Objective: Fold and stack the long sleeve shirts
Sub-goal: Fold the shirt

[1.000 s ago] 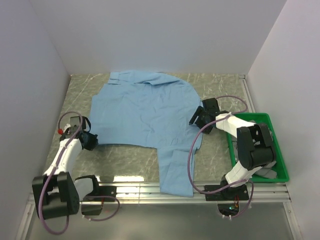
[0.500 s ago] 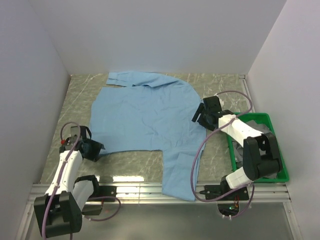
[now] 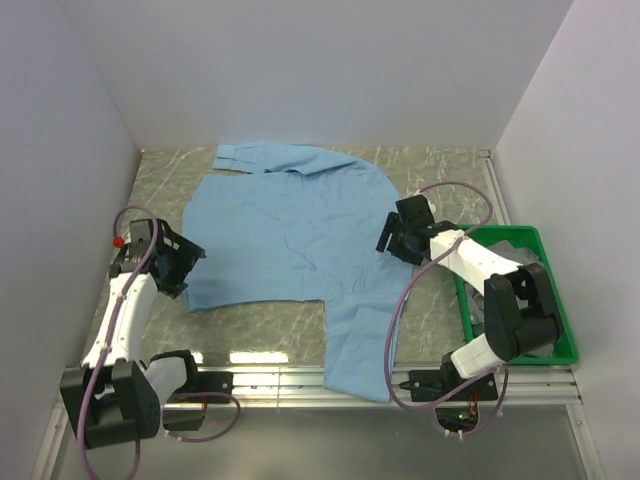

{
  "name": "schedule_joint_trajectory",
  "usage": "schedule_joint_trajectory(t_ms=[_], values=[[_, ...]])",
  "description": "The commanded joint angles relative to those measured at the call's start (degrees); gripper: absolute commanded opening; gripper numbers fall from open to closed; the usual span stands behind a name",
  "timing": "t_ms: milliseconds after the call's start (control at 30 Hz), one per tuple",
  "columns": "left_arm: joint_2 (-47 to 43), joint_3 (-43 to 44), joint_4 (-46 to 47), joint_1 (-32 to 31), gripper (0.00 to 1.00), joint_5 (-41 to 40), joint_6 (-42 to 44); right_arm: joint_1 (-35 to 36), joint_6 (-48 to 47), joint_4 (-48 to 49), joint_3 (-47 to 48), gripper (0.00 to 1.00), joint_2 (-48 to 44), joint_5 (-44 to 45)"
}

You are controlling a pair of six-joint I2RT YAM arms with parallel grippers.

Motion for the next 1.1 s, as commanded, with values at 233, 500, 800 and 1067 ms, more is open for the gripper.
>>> schedule_joint_trajectory(t_ms=[233,500,800,1067], values=[[-2.96,-6.91,-2.63,0.26,0.86,-2.95,-4.20,0.31,3.03,-7.32,-4.39,0.77,-2.67,3.68],[-5.09,-10.79,-6.59,0.17,0.88,-5.05,-11.40,0.04,5.05,-13.13,-7.12,0.79,-9.61,8.16],[-0.17,-14.39,-1.25,0.26,0.81,-4.63,-13.69,-0.31,5.58,-14.63,-9.84,0.79,-12.16,4.91],[1.16,-16.51,0.97,0.17,0.55,-5.58,-14.05,-3.56,4.61,-15.24,-12.30,0.79,-12.61,1.75]])
